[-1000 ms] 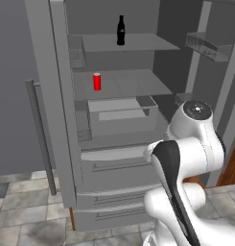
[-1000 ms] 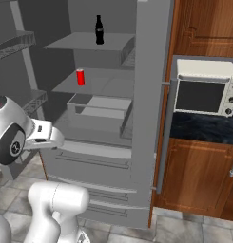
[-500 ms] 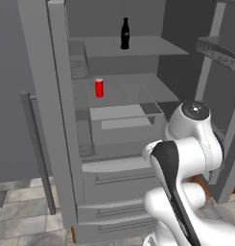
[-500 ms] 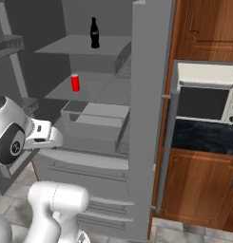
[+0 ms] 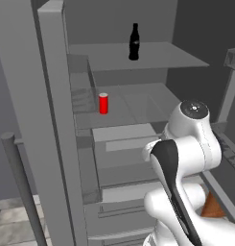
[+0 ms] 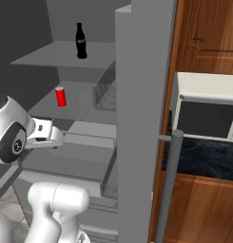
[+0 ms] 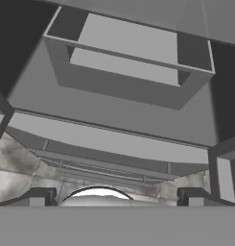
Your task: Open the fridge, grab two sodas, and place both sodas inside the bowl with ice on the dining counter.
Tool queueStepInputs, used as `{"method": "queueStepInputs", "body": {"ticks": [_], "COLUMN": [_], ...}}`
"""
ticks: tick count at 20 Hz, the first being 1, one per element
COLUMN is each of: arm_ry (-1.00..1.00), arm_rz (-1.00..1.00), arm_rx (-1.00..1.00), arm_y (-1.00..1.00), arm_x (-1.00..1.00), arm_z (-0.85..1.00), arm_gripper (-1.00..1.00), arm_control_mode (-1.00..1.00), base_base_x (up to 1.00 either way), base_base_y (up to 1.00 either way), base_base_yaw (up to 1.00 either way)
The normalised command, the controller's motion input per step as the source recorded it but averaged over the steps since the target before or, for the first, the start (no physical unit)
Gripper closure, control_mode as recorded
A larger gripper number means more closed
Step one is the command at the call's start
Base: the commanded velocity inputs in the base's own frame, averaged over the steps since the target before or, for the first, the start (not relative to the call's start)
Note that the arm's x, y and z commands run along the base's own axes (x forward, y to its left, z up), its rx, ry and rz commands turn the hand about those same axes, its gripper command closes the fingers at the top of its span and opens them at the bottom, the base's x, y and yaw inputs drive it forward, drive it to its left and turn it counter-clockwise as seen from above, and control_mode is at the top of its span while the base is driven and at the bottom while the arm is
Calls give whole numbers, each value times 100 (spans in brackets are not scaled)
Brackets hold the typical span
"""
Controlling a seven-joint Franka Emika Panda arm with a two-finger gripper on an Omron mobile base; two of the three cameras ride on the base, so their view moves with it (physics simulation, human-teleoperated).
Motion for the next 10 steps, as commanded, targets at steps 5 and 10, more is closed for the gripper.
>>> {"method": "queueStepInputs", "body": {"ticks": [5, 10], "arm_ry": [0, -1], "arm_rz": [0, 0], "arm_rx": [0, 3], "arm_y": [0, 0], "arm_x": [0, 11], "arm_z": [0, 0], "arm_gripper": [-100, -100], "arm_control_mode": [100, -100], "base_base_x": [68, 51], "base_base_y": [0, 0], "base_base_yaw": [-5, -3]}}
